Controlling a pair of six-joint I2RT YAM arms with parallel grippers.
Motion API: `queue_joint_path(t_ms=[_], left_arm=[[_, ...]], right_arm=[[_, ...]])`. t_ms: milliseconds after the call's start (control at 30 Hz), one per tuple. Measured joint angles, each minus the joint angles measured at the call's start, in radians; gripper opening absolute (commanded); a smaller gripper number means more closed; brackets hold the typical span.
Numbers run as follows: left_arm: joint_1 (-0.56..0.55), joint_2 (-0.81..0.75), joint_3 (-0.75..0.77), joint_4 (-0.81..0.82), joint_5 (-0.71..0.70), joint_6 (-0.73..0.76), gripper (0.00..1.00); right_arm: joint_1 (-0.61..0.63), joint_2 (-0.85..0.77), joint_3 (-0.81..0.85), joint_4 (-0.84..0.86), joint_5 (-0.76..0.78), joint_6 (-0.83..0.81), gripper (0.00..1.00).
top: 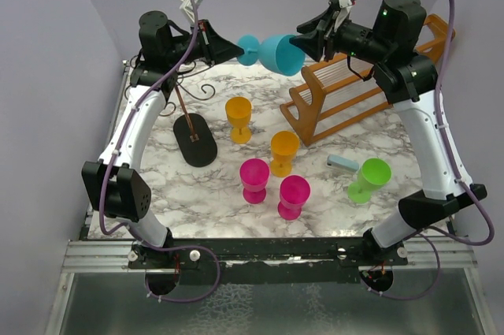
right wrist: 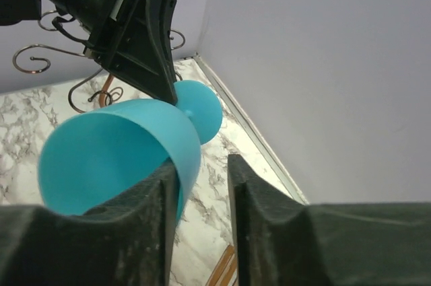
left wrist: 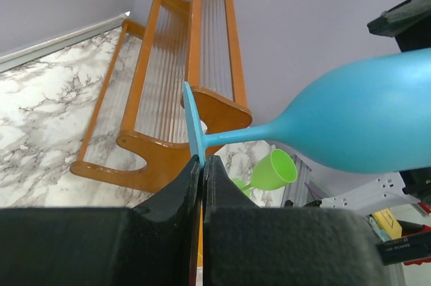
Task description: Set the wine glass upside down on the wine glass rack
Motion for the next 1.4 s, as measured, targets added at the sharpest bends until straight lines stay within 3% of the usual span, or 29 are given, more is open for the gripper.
queue_joint_path(t_ms=[167, 333, 733, 1400], left_arm=[[0.016, -0.013, 0.010, -0.037, -0.002, 0.040, 0.00], [0.051, -0.019, 0.115, -0.184, -0.047, 0.199, 0.00], [0.060, -0.122, 0.347, -0.541, -0.375, 0.715, 0.00], [0.066, -0.131, 0.414, -0.596, -1.109, 0.914, 0.00]], right_arm=[[0.000, -0.019, -0.018, -0.001, 0.003, -0.027, 0.70], [0.000, -0.058, -0.032, -0.013, 0.034, -0.071, 0.80], [0.000, -0.188, -0.077, -0.058, 0.120, -0.206, 0.85], [-0.010, -0.199, -0.180, -0.084, 0.121, -0.227, 0.87]])
